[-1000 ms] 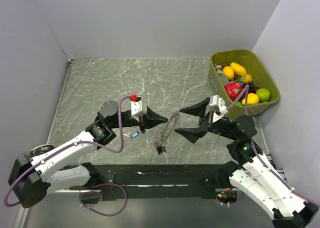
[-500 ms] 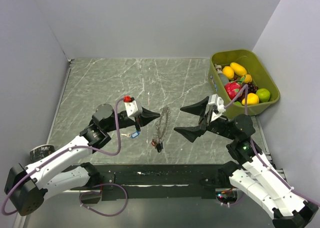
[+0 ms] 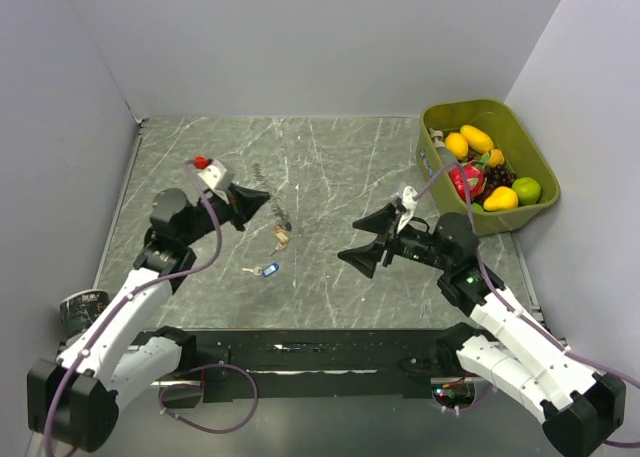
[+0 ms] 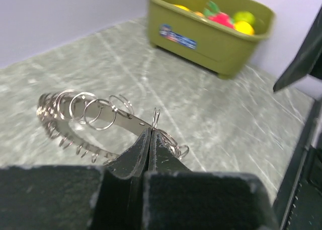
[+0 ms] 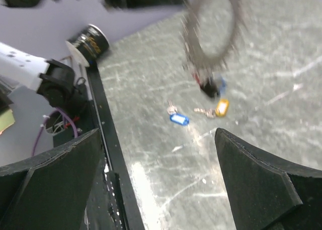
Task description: Put the keys on the keyring
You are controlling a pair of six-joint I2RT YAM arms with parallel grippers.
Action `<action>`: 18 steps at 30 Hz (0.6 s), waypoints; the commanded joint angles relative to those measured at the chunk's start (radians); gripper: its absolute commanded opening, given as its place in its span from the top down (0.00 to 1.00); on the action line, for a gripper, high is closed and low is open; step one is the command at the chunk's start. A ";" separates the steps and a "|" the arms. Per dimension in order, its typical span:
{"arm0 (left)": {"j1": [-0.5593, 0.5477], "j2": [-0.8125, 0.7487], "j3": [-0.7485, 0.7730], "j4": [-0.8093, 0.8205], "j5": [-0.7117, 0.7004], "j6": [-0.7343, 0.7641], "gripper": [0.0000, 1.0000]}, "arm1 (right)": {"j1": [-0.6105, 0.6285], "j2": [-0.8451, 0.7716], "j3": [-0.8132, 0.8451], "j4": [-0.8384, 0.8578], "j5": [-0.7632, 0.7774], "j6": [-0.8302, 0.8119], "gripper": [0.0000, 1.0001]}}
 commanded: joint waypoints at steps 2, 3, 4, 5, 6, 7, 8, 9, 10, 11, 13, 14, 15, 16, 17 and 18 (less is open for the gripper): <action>0.136 -0.112 0.061 -0.056 0.009 -0.071 0.99 | 0.013 0.091 0.031 -0.020 0.086 0.006 0.00; 0.156 -0.122 0.066 -0.088 0.009 -0.071 0.99 | 0.017 0.129 0.040 -0.038 0.113 0.008 0.00; 0.176 -0.139 0.075 -0.104 0.002 -0.072 0.99 | 0.022 0.149 0.049 -0.047 0.129 0.008 0.00; 0.219 -0.147 0.078 -0.119 0.005 -0.072 0.99 | 0.029 0.169 0.068 -0.057 0.142 0.003 0.00; 0.241 -0.153 0.083 -0.128 0.006 -0.072 0.99 | 0.043 0.210 0.078 -0.073 0.162 0.003 0.00; 0.262 -0.162 0.087 -0.148 0.011 -0.072 0.99 | 0.051 0.231 0.089 -0.080 0.185 0.002 0.00; 0.303 -0.166 0.087 -0.151 0.020 -0.074 0.99 | 0.062 0.252 0.109 -0.083 0.202 0.006 0.00; 0.323 -0.167 0.087 -0.153 0.029 -0.080 0.99 | 0.081 0.296 0.123 -0.092 0.211 0.008 0.00; 0.331 -0.170 0.083 -0.150 0.037 -0.085 0.99 | 0.092 0.318 0.135 -0.103 0.234 0.009 0.00; 0.384 -0.172 0.080 -0.147 0.046 -0.088 0.99 | 0.103 0.341 0.160 -0.112 0.250 0.012 0.00; 0.416 -0.178 0.063 -0.124 0.087 -0.091 0.99 | 0.135 0.410 0.189 -0.126 0.276 0.011 0.00; 0.438 -0.178 0.054 -0.113 0.103 -0.089 0.99 | 0.146 0.454 0.210 -0.153 0.285 0.018 0.00; 0.448 -0.178 0.044 -0.107 0.123 -0.089 0.99 | 0.157 0.476 0.224 -0.161 0.288 0.023 0.00; 0.459 -0.181 0.028 -0.099 0.130 -0.091 0.99 | 0.172 0.497 0.235 -0.169 0.285 0.028 0.00; 0.471 -0.185 0.023 -0.087 0.135 -0.100 0.99 | 0.177 0.536 0.253 -0.169 0.278 0.037 0.00; 0.471 -0.189 0.021 -0.090 0.138 -0.099 0.99 | 0.184 0.554 0.259 -0.169 0.273 0.044 0.00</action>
